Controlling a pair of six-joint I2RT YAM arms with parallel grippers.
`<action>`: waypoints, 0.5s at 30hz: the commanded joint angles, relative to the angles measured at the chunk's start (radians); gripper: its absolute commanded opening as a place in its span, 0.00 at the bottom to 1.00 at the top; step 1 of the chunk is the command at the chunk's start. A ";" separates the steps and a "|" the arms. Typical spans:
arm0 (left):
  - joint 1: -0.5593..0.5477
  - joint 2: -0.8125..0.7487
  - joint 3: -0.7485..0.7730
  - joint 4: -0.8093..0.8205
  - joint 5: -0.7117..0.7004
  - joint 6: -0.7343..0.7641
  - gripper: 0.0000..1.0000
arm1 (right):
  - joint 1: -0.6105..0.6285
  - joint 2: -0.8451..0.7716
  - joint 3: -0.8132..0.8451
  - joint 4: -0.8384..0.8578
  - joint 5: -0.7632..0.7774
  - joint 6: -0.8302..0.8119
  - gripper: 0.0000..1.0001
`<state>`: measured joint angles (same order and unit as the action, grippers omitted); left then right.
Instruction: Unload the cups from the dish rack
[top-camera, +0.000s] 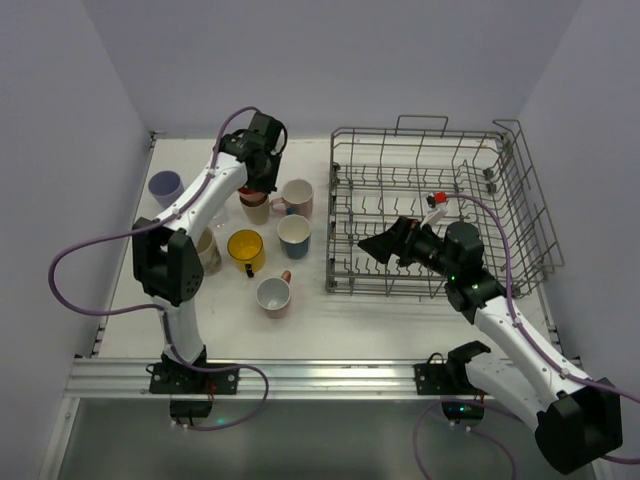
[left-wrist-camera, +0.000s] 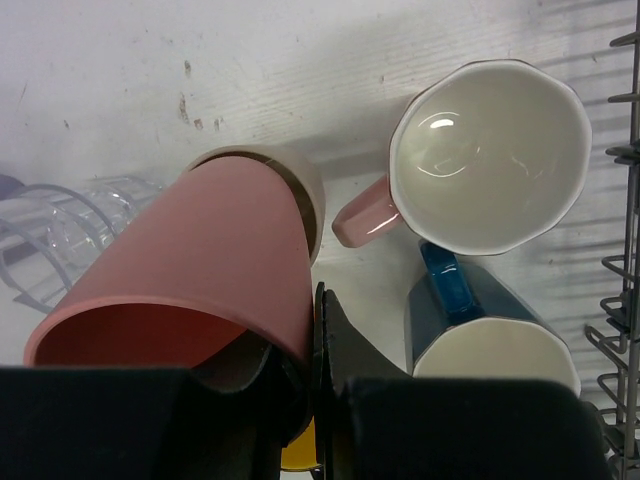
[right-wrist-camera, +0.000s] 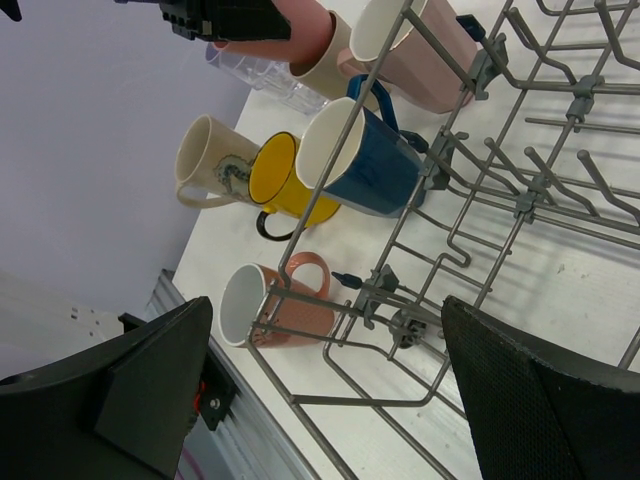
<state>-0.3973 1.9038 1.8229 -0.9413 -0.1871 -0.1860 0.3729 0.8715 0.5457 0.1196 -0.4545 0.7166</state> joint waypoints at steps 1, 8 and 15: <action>0.009 0.015 -0.008 -0.002 0.034 0.048 0.07 | -0.002 0.004 0.034 0.006 0.022 -0.017 0.99; 0.017 0.037 -0.019 0.004 0.051 0.048 0.19 | 0.000 0.009 0.034 0.008 0.023 -0.019 0.99; 0.029 0.058 -0.019 0.012 0.043 0.048 0.38 | 0.000 0.009 0.034 0.006 0.022 -0.020 0.99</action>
<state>-0.3813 1.9594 1.8015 -0.9329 -0.1684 -0.1711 0.3729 0.8780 0.5457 0.1192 -0.4541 0.7136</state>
